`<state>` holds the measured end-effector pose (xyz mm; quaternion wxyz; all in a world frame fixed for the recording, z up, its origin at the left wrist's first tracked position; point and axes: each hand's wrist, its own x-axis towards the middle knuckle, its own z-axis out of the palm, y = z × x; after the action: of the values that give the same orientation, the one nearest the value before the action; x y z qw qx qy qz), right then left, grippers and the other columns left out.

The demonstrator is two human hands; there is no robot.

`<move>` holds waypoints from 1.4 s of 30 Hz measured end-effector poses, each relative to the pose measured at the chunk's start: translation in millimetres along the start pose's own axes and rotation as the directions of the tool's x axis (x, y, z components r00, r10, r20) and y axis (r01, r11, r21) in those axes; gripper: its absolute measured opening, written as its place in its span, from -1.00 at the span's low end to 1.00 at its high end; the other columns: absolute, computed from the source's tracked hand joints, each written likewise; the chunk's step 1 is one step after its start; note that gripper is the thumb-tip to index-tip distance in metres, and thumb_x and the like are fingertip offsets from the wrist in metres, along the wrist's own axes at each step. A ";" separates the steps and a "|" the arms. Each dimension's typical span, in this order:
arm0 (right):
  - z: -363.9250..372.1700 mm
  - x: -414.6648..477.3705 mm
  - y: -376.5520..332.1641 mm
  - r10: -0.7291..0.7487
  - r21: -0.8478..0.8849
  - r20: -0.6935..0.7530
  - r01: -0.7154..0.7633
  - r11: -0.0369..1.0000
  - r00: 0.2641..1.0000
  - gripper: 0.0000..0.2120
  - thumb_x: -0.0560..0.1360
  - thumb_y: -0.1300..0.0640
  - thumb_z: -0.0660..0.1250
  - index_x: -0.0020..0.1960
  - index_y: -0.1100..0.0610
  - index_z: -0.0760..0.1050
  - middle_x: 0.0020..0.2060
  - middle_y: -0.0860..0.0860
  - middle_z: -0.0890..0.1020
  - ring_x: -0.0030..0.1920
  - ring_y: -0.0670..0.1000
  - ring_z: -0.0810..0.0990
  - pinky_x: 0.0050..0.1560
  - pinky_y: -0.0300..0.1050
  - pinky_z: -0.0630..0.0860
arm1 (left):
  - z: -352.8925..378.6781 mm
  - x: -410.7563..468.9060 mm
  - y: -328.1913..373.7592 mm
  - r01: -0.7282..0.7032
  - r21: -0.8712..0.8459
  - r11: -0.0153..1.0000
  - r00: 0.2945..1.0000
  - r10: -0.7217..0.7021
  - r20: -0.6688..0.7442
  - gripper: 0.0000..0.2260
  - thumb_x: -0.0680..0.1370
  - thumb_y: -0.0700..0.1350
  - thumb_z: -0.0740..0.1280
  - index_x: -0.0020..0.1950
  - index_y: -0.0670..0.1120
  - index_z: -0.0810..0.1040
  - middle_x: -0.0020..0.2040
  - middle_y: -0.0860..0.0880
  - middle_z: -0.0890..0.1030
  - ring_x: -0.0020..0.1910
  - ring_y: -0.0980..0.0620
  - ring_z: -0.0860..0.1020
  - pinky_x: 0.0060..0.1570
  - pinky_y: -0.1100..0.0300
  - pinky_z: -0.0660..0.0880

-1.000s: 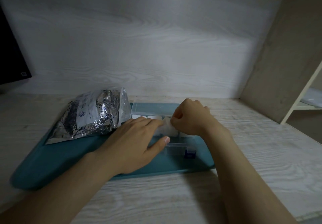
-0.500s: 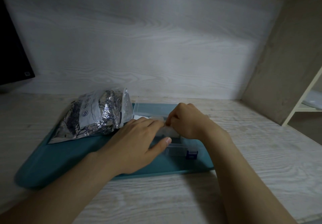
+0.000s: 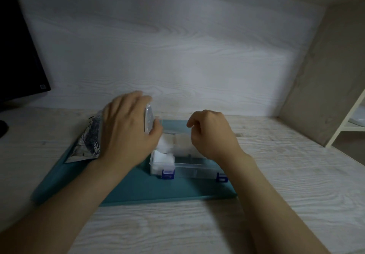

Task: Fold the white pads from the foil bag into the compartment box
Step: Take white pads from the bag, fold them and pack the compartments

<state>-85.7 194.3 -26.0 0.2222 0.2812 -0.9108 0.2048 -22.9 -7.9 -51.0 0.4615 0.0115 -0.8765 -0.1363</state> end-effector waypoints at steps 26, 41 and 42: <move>79.6 64.7 -86.6 -0.011 0.376 0.347 -0.128 0.918 0.938 -0.37 0.42 -0.08 0.63 0.39 0.13 0.54 0.28 0.08 0.62 0.24 0.11 0.63 0.29 0.02 0.55 | -11.0 12.8 -51.6 0.759 -0.285 0.586 0.646 -0.623 0.442 -0.70 0.66 0.11 0.09 0.14 -0.01 0.53 0.12 -0.07 0.62 0.09 -0.15 0.57 -0.01 0.00 0.40; 90.0 58.1 -103.4 -0.160 0.425 0.216 0.055 0.903 0.963 -0.54 0.58 0.26 0.36 0.45 0.05 0.47 0.27 0.06 0.65 0.18 0.08 0.64 0.12 -0.12 0.52 | -8.0 17.4 -51.9 0.660 -0.260 0.705 0.748 -0.585 0.314 -0.66 0.76 -0.13 0.09 0.24 -0.32 0.57 0.24 -0.35 0.61 0.24 -0.32 0.54 0.17 -0.01 0.40; 90.5 58.6 -103.3 -0.157 0.406 0.204 0.062 0.912 0.966 -0.64 0.60 0.26 0.35 0.38 0.09 0.55 0.23 0.08 0.67 0.16 0.08 0.66 0.11 -0.13 0.52 | -8.8 17.9 -52.4 0.659 -0.269 0.703 0.751 -0.590 0.297 -0.67 0.76 -0.14 0.10 0.20 -0.33 0.57 0.20 -0.35 0.61 0.18 -0.31 0.54 0.09 0.03 0.38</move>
<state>-93.2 46.3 -43.9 0.0638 0.3931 -0.8527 0.3380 -31.6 -63.0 -44.9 0.2966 0.2120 -0.8193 -0.4425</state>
